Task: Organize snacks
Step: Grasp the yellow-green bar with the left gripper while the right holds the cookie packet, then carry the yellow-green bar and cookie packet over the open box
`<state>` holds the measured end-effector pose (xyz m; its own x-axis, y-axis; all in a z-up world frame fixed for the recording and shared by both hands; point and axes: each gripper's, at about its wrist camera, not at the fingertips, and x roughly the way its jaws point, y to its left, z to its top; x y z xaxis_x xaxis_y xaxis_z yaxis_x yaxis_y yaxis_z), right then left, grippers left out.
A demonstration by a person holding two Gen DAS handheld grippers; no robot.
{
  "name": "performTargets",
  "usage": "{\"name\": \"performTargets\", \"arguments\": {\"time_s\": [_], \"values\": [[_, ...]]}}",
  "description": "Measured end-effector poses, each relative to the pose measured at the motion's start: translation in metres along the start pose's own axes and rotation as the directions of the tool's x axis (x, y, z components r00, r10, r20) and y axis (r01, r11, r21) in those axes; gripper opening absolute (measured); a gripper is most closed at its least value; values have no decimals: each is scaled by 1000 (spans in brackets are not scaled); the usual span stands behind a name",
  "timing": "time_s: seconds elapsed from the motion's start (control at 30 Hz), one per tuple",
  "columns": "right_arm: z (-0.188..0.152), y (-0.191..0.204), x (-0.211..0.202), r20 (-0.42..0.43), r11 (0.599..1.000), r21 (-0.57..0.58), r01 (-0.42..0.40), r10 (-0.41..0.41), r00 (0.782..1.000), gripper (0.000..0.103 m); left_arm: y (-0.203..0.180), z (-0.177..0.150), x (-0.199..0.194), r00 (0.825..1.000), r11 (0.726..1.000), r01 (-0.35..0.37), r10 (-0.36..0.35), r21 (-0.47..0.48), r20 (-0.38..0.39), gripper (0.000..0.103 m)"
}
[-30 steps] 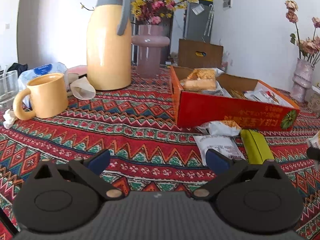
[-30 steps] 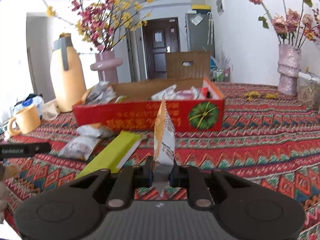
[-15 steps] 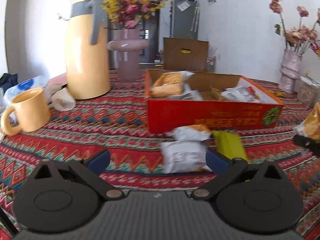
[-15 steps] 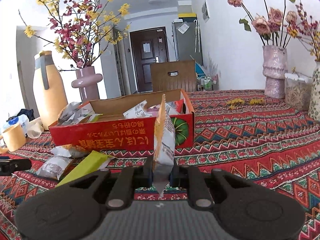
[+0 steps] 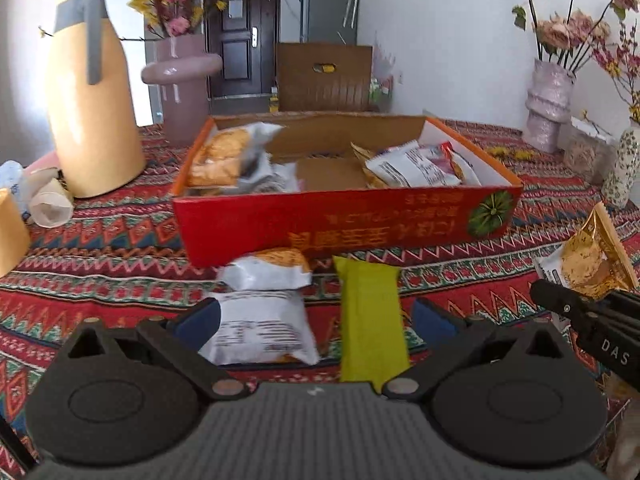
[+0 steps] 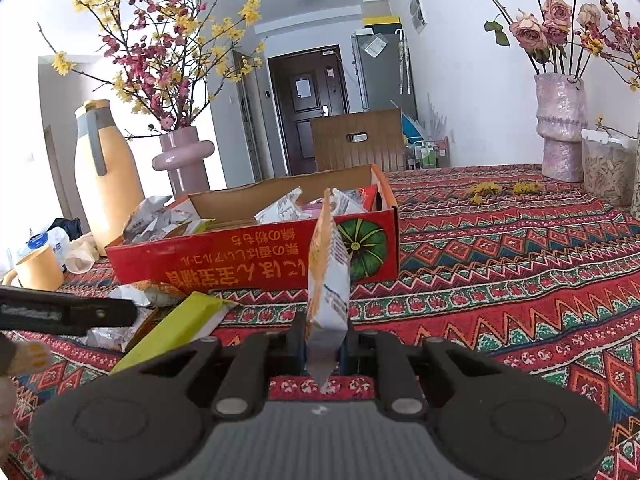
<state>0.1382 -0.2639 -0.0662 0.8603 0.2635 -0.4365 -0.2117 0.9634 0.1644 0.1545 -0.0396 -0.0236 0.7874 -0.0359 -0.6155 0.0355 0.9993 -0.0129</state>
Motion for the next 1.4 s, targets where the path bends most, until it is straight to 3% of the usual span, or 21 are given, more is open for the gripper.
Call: {"name": "performTargets", "arguments": {"time_s": [0.4, 0.67, 0.9, 1.17, 1.3, 1.4], "values": [[0, -4, -1, 0, 999, 15, -38, 38, 999, 14, -23, -1, 27, 997, 999, -29, 32, 38, -76, 102], [0, -4, -1, 2, 999, 16, -47, 47, 999, 14, -31, -2, 23, 997, 997, -43, 47, 65, -62, 87], [0, -4, -1, 2, 999, 16, -46, 46, 999, 14, -27, -2, 23, 996, 996, -62, 66, 60, -67, 87], [0, -4, -1, 2, 999, 15, -47, 47, 999, 14, -25, -1, 27, 983, 988, -135, 143, 74, -118, 91], [0, -4, -1, 2, 999, 15, -49, 49, 999, 14, -22, -2, 28, 983, 990, -124, 131, 60, -125, 90], [0, -3, -1, 2, 999, 15, -48, 48, 999, 14, -23, -3, 27, 987, 993, -102, 108, 58, -122, 74]]}}
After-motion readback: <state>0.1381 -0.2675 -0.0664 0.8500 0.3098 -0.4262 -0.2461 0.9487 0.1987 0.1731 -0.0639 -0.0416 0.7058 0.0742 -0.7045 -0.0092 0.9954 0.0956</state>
